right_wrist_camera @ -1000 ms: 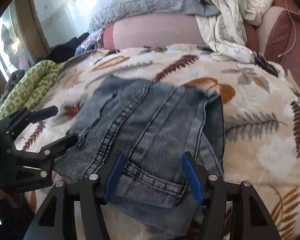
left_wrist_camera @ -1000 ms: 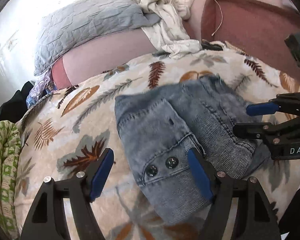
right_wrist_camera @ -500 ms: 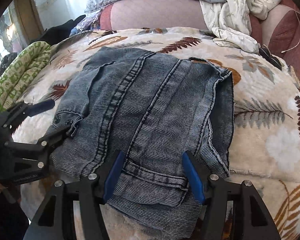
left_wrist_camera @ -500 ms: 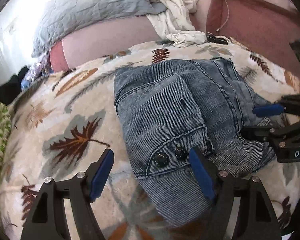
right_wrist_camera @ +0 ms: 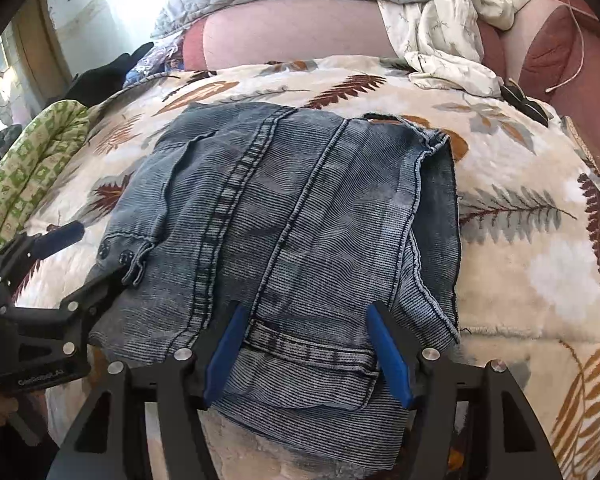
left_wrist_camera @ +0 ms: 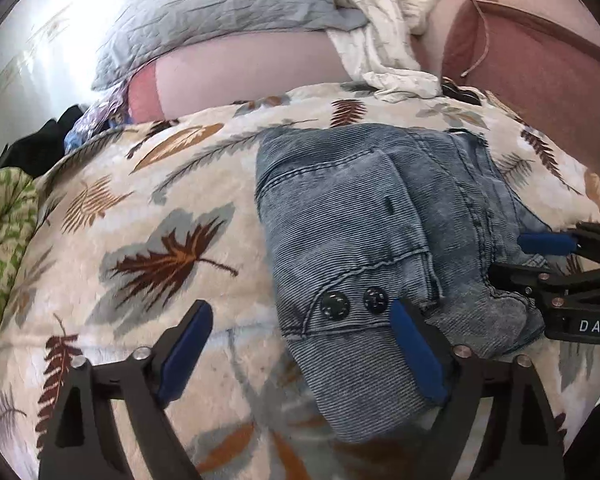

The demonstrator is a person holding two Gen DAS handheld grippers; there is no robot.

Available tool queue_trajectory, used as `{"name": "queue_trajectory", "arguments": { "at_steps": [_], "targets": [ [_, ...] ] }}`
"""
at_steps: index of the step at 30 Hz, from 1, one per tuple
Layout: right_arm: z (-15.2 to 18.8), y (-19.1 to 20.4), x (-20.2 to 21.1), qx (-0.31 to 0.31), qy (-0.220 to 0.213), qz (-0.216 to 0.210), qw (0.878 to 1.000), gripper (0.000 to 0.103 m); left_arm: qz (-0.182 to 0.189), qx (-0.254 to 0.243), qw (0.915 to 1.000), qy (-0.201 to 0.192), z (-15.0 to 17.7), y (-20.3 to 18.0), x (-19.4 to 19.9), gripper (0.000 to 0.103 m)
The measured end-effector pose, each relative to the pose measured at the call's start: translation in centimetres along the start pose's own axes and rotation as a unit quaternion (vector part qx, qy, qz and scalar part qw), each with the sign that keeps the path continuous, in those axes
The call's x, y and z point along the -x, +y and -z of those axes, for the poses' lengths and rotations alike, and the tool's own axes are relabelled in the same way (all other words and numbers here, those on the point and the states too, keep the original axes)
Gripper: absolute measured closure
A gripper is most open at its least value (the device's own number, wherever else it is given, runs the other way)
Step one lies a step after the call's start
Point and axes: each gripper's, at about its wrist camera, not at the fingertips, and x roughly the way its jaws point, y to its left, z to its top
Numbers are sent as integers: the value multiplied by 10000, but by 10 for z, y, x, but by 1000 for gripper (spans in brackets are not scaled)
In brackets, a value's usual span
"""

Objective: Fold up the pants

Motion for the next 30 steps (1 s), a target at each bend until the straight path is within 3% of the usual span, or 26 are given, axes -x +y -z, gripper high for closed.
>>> {"name": "queue_trajectory", "arguments": {
  "at_steps": [8, 20, 25, 30],
  "targets": [
    [-4, -1, -6, -82, 111, -18, 9999, 35, -181, -19, 9998, 24, 0, 0, -6, 0],
    [-3, -3, 5, -158, -32, -87, 9998, 35, -209, 58, 9998, -32, -4, 1, 3, 0],
    [-7, -14, 42, -608, -634, -66, 9961, 32, -347, 224, 9984, -392, -5, 6, 35, 0],
    [-3, -2, 75, -548, -1124, -130, 9921, 26, -325, 571, 9957, -646, 4, 17, 69, 0]
  ]
}}
